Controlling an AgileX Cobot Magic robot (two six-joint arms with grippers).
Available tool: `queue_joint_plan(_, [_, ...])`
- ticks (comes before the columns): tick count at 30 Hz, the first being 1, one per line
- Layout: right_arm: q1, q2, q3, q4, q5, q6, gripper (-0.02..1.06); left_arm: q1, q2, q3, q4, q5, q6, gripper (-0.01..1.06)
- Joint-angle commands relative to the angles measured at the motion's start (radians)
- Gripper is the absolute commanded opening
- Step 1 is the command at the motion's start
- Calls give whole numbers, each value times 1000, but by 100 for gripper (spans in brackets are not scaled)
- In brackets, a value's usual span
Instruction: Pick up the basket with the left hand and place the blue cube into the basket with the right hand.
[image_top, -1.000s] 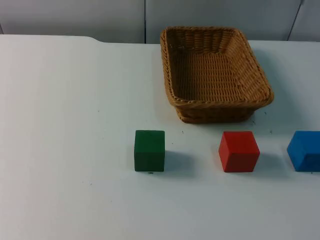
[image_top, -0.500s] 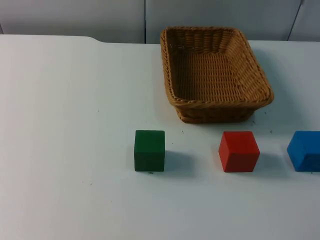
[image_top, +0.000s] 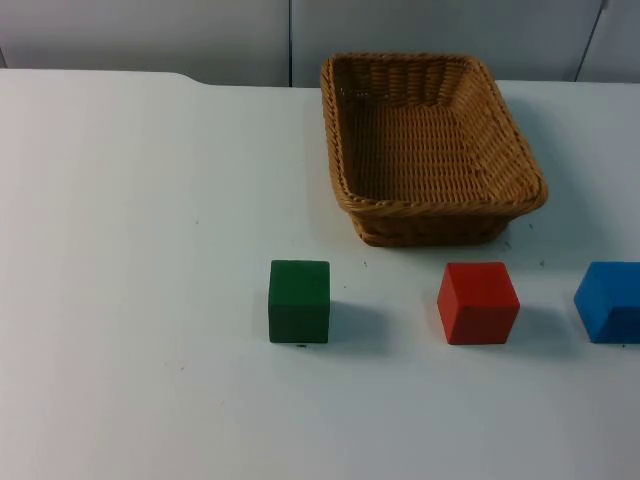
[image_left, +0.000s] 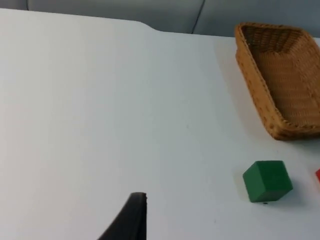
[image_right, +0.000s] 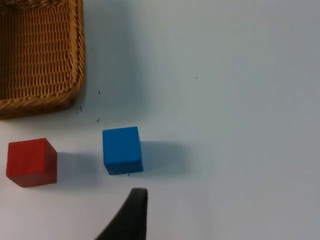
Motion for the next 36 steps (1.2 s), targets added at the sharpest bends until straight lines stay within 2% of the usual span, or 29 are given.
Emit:
queue_joint_plan(1, [-6,77,-8,4,-27,-57,103,-1,81,-12,-117,-78,91,105])
queue_joint_plan(2, [-6,77,-8,4,-27,-57,103,-1,81,-12,-117,-78,91,105])
queue_joint_plan(5, [-6,196,-8,19,-39,-57,103,-1,216,-28,-270,-118,224,105])
queue_joint_plan(6, [-6,196,-8,19,-39,-57,103,-1,216,-28,-270,-118,224,105])
queue_joint_plan(11, [-6,344,-8,35,-107,-63,102,-1,443,-60,-467,-147,430,105])
queue_joint_plan(12, [-6,344,-8,35,-107,-63,102,-1,443,-60,-467,-147,430,105])
queue_joint_plan(16, [-6,428,-8,88,-160,-146,102,-1,633,-128,-607,-157,578,105])
queue_joint_plan(20, [-6,482,-8,113,-200,-172,102,-1,775,-219,-669,-151,647,104])
queue_joint_plan(24, [-6,519,-8,113,-209,-172,102,-16,918,-333,-675,-132,658,104])
queue_joint_plan(27, [-6,552,-8,112,-222,-172,102,-64,1084,-466,-675,-122,674,104])
queue_joint_plan(28, [-6,552,-8,112,-222,-172,102,-64,1084,-466,-675,-122,674,104])
queue_joint_plan(32, [-6,573,-8,112,-231,-172,102,-127,1279,-617,-671,-118,676,104])
queue_joint_plan(33, [-6,573,-8,112,-231,-172,102,-127,1279,-617,-671,-118,676,104])
queue_joint_plan(36, [-6,581,-8,112,-231,-172,102,-166,1424,-734,-671,-88,676,104])
